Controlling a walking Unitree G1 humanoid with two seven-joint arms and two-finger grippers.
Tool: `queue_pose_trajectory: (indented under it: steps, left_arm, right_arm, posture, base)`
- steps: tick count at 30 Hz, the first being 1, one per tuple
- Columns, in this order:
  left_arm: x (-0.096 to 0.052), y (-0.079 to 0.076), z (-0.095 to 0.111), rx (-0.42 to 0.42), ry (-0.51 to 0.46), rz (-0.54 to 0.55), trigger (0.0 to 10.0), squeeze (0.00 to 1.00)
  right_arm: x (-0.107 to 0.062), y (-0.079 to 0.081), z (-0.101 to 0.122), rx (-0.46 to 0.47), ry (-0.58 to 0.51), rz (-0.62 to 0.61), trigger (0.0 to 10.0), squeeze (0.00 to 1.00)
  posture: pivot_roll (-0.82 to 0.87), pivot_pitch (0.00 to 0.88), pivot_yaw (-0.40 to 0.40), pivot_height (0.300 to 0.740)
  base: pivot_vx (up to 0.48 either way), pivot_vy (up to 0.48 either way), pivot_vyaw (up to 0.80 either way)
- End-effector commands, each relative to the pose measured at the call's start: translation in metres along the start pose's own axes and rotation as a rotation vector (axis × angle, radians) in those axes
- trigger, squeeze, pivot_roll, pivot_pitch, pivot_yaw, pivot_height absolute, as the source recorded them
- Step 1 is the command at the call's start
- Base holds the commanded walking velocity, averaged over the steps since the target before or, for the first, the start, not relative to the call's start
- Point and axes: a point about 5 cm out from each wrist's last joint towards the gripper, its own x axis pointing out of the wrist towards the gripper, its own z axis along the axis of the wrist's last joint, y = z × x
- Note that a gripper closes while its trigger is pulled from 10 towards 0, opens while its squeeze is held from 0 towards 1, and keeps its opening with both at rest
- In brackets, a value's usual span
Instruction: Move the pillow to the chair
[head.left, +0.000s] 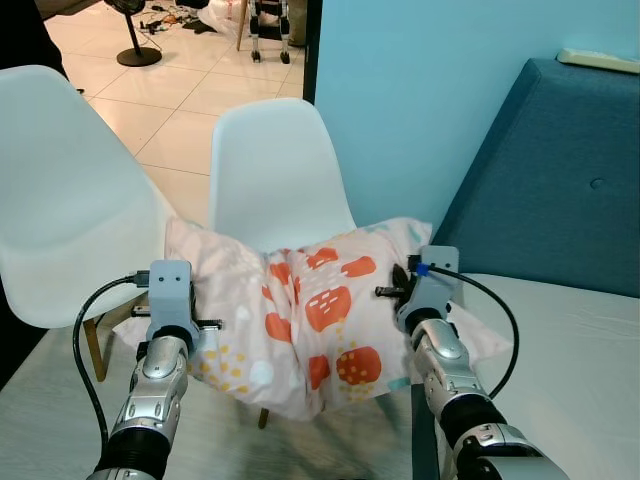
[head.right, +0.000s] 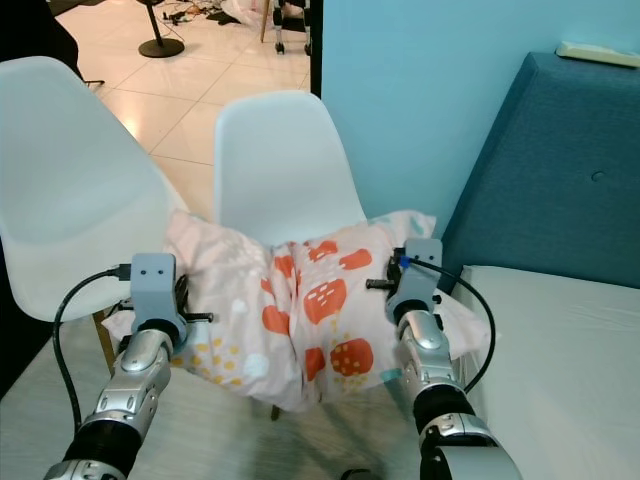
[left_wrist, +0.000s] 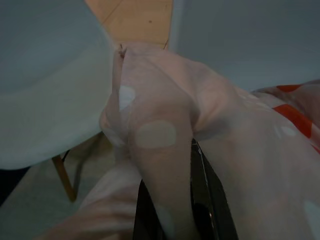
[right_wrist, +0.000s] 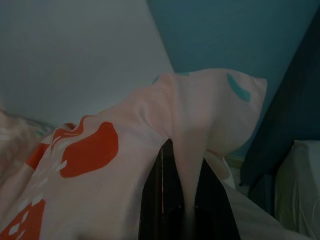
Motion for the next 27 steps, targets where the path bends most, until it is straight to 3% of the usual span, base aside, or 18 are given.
queue_pose_trajectory:
  steps: [1, 7, 23, 27]
  left_arm:
    - [-0.001, -0.007, -0.001, 0.017, -0.003, -0.023, 10.0, 0.00]
    - [-0.007, -0.016, -0.003, -0.003, 0.000, -0.039, 10.0, 0.00]
    - [-0.006, -0.013, -0.005, 0.016, 0.008, -0.006, 10.0, 0.00]
    - [-0.004, -0.012, -0.003, 0.019, 0.002, -0.004, 10.0, 0.00]
  right_arm:
    - [-0.001, 0.002, -0.002, -0.003, 0.005, 0.007, 10.0, 0.00]
    - [-0.004, 0.006, -0.018, -0.044, 0.108, 0.032, 10.0, 0.00]
    - [-0.001, 0.008, -0.016, -0.041, 0.111, 0.024, 10.0, 0.00]
    - [0.000, 0.009, -0.014, -0.029, 0.097, 0.024, 10.0, 0.00]
  posture:
    - [-0.01, 0.105, -0.060, 0.720]
    - [0.00, 0.105, -0.067, 0.720]
    - [0.01, 0.103, -0.078, 0.720]
    - [0.01, 0.104, -0.077, 0.701]
  base:
    - [0.000, 0.000, 0.00]
    - [0.000, 0.000, 0.00]
    - [0.000, 0.000, 0.00]
    - [0.000, 0.000, 0.00]
